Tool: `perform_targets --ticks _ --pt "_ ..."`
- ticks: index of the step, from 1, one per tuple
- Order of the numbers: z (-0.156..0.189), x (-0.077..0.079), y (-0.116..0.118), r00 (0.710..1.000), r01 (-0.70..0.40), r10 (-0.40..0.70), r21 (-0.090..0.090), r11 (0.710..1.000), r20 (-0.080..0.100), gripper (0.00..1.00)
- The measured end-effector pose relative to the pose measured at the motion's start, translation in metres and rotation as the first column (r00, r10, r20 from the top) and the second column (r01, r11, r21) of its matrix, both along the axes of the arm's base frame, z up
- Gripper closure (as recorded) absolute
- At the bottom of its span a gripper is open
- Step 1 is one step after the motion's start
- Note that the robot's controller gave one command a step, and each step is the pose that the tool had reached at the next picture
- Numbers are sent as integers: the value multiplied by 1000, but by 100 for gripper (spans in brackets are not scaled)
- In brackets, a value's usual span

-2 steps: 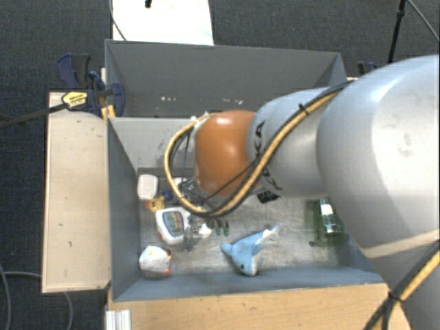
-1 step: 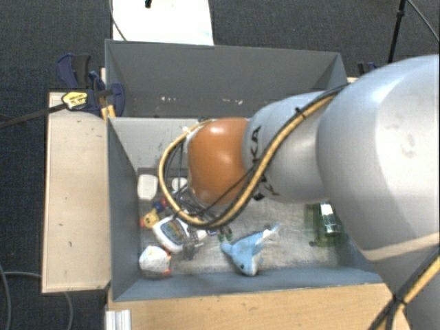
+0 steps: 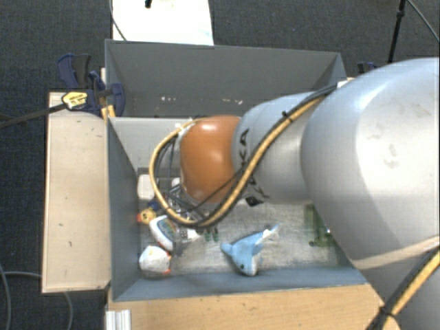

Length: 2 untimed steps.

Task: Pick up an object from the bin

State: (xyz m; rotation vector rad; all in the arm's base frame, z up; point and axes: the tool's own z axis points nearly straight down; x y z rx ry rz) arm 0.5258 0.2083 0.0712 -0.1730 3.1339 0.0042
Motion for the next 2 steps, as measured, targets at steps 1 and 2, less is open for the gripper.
perform_targets --ticks 1,2 --pt "0 0 0 1000 0 0 0 1000 0 100" --pt "0 0 0 1000 1 -1 0 1000 0 100"
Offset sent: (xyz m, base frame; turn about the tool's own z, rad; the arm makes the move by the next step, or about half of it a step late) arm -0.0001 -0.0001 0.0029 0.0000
